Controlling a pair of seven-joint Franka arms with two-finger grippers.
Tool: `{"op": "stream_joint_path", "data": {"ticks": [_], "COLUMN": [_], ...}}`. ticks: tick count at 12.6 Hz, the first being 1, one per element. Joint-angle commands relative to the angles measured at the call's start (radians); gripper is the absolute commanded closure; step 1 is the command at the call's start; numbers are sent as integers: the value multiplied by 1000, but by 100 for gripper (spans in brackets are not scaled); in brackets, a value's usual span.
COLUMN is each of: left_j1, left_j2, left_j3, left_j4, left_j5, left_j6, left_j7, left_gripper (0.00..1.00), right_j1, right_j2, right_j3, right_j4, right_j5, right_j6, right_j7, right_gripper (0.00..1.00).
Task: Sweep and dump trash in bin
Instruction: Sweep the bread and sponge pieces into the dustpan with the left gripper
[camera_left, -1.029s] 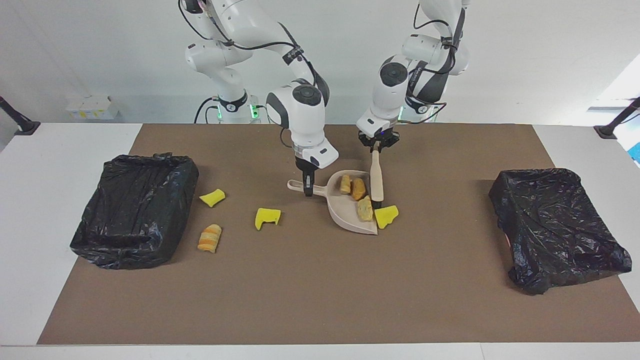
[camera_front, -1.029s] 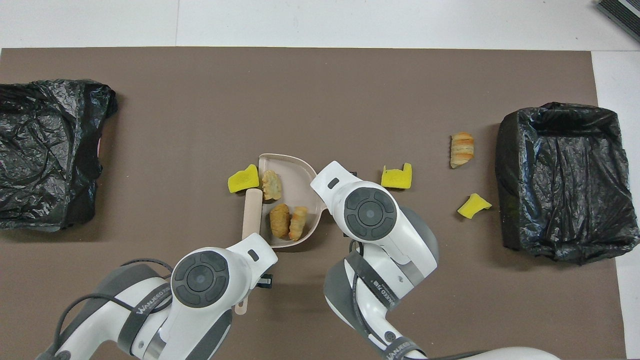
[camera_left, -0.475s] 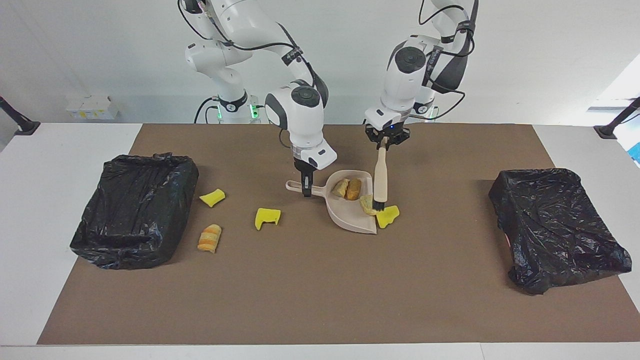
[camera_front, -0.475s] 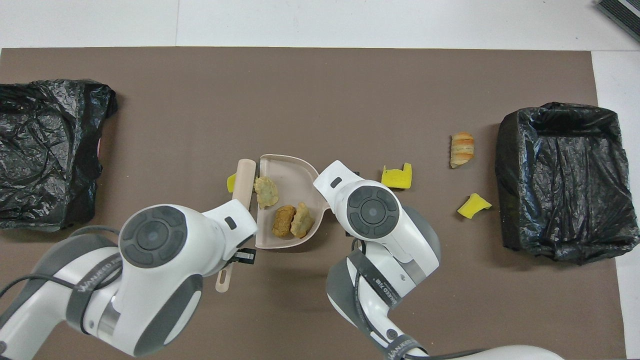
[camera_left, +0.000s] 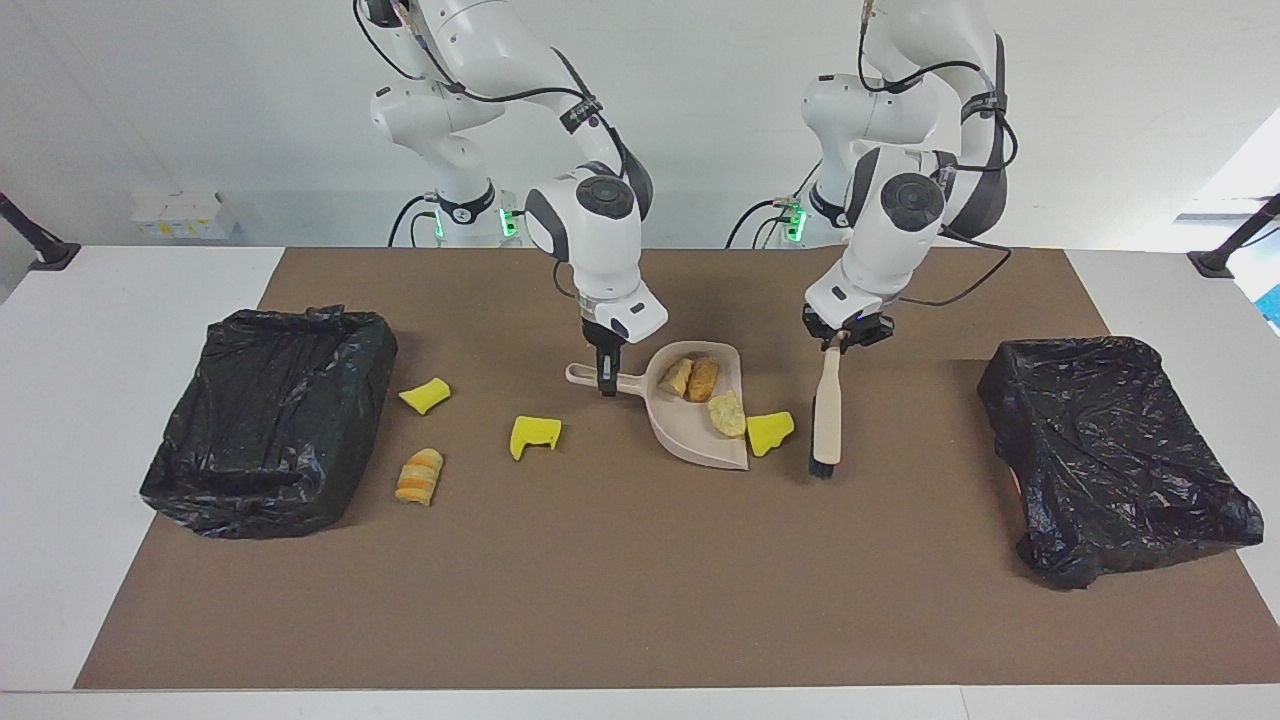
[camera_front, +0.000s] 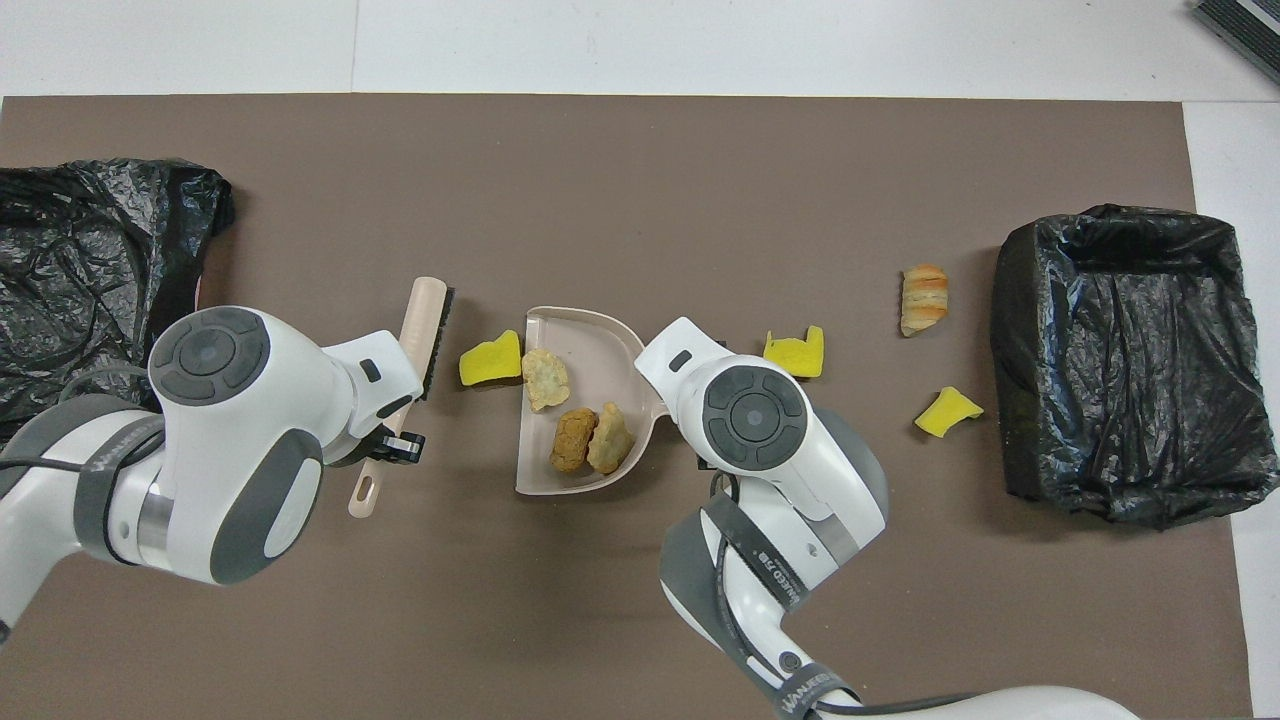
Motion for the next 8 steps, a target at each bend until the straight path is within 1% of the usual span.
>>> {"op": "stream_joint_path", "data": {"ticks": [1,2,3,6,8], "left_j1": [-14,-33,-75,-170,-190], "left_j2": [4,0,-6,-14,-14], "left_j3": [-13,-19,-20,-23,-23], "left_j4": [1,-7,-7,-3,19], "left_j5": [20,20,18,-14,-39], "left_j6": [-11,-30,-41,-42,-48], "left_j7": [46,51,54,39,8], "left_gripper": [100,100,100,100,100], "right_j1": [-16,-16,-16,-16,-16], "right_j2": [-1,-1,1,-1,-1], "right_j3": [3,3,3,3,3], "right_j4": [-6,-6,-6,-6,-6], "right_j5": [-16,-16,-16,-16,-16], "right_j6": [-18,-18,-18,-19,-19], "right_j7": [-35,-35,-34,-35,-35], "right_gripper": [100,100,100,100,100]}}
